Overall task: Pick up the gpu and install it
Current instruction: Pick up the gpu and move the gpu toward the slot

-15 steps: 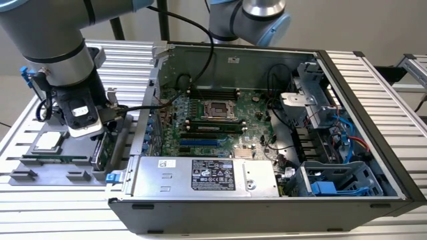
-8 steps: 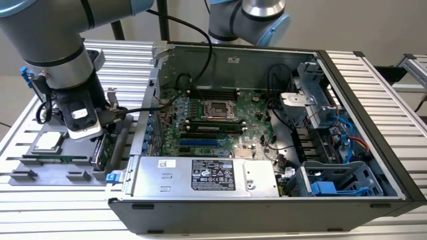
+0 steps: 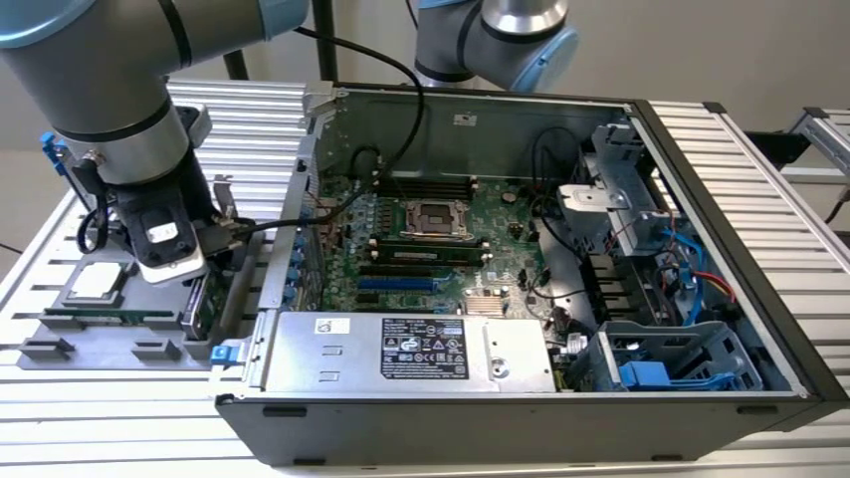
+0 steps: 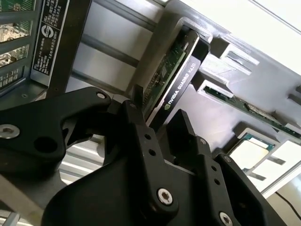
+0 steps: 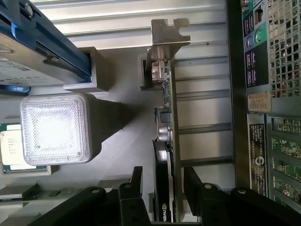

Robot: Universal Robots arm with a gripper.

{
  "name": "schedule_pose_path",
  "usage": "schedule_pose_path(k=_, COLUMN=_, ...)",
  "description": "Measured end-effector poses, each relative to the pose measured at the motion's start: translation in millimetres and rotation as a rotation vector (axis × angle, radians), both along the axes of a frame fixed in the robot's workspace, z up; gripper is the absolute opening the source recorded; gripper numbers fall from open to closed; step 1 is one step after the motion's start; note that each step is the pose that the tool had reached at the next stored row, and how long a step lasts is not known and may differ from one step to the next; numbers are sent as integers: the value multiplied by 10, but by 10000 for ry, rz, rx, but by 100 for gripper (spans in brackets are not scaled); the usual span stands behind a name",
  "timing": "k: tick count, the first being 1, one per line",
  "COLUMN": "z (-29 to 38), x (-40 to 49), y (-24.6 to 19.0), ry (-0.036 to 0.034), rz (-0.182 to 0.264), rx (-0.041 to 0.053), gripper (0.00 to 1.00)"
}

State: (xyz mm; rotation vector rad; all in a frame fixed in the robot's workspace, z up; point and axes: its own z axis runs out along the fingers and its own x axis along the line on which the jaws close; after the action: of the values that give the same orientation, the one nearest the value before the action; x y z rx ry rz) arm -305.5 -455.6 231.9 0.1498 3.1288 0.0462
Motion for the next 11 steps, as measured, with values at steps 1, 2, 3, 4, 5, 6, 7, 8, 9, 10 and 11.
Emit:
schedule_pose_path(k=1, z=0, x=0, y=0, ry=0, rz=0, rx=1, gripper=100)
schedule_pose_path(k=2, z=0, x=0, y=0, ry=0, rz=0, rx=2, gripper=100)
schedule_pose_path(k=3, z=0, x=0, y=1, ry=-1, rz=0, rx=3, gripper=100)
schedule_pose_path(k=4, z=-1, x=0, y=1, ry=-2, rz=0, rx=5, gripper=100)
schedule_pose_path(k=5, z=-1, x=0, y=1, ry=-1, rz=0, rx=6, gripper=0)
schedule_pose_path(k=6, z=-1, x=0, y=1, ry=-1, rz=0, rx=7, gripper=0)
schedule_pose_path(k=7, z=-1, x=0, y=1, ry=-1, rz=0, rx=8, gripper=0)
schedule_pose_path(k=8, z=0, x=0, y=2, ry=-1, rz=0, rx=9, gripper=0)
schedule_pose_path(k=9, z=0, x=0, y=2, ry=0, rz=0, rx=9, gripper=0)
schedule_pose_path(k=10, z=0, x=0, y=2, ry=-1, rz=0, rx=10, gripper=0)
schedule_pose_path(k=11, z=0, x=0, y=2, ry=-1, rz=0, rx=11, gripper=0)
